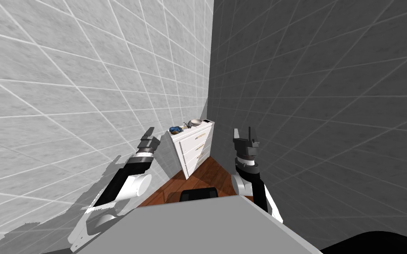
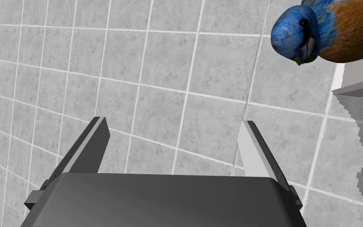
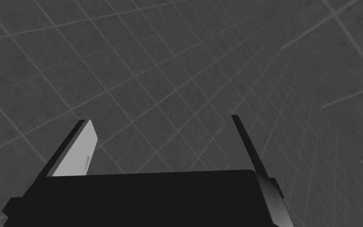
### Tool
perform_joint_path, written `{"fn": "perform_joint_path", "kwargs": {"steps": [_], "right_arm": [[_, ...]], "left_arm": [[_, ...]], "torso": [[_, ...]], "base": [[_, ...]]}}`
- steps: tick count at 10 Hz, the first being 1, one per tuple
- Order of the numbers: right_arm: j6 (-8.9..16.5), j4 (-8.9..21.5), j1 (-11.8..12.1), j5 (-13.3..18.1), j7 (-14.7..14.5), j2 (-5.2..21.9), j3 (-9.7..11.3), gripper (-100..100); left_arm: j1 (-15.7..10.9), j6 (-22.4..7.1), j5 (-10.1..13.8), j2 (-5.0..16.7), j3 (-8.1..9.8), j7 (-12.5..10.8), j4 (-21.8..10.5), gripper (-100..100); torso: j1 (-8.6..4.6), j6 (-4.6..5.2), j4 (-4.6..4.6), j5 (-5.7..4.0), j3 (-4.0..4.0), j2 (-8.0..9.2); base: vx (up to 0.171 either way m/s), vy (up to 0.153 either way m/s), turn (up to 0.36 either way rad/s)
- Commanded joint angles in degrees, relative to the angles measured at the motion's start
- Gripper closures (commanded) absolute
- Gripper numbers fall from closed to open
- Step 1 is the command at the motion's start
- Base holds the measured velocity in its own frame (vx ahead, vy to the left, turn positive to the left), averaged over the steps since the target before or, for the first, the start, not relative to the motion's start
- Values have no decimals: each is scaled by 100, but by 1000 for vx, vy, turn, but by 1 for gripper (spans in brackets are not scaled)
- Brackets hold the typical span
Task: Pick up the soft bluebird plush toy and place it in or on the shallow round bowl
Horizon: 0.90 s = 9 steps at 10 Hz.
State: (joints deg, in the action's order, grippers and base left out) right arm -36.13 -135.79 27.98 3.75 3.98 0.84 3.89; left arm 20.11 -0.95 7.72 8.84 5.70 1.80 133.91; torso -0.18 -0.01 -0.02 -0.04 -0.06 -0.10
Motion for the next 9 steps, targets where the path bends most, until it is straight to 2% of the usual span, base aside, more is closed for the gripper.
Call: {"fn": "perform_joint_path", "kwargs": {"steps": [1,2,3,4,5,6,8,9], "right_arm": [[0,0,0,0,0,0,0,0],[0,0,0,0,0,0,0,0],[0,0,0,0,0,0,0,0],[0,0,0,0,0,0,0,0],[0,0,0,0,0,0,0,0],[0,0,-1,0,0,0,0,0],[0,0,0,0,0,0,0,0],[0,0,-1,0,0,0,0,0]], "left_arm": [[-79,-268,20,19,58,-25,-5,-100],[-263,-465,61,45,184,-70,13,-100],[-263,-634,61,45,184,-70,13,-100],[-454,-808,104,66,315,-116,36,-100],[-454,-994,104,66,315,-116,36,-100],[-649,-1172,150,85,449,-161,62,-100],[-649,-1397,150,85,449,-161,62,-100],[-846,-1616,198,101,586,-206,91,-100]], "torso": [[0,0,0,0,0,0],[2,1,0,0,0,1],[-1,0,0,0,1,1],[2,1,0,0,1,2],[-2,0,1,0,2,4],[-1,2,1,0,2,5],[-2,2,-1,-1,-1,-2],[11,2,0,2,0,2]], "base": [[15,-46,50],[16,-56,114],[17,-47,67],[4,-56,131],[7,-56,63],[26,-70,113],[19,-36,27],[9,-32,118]]}}
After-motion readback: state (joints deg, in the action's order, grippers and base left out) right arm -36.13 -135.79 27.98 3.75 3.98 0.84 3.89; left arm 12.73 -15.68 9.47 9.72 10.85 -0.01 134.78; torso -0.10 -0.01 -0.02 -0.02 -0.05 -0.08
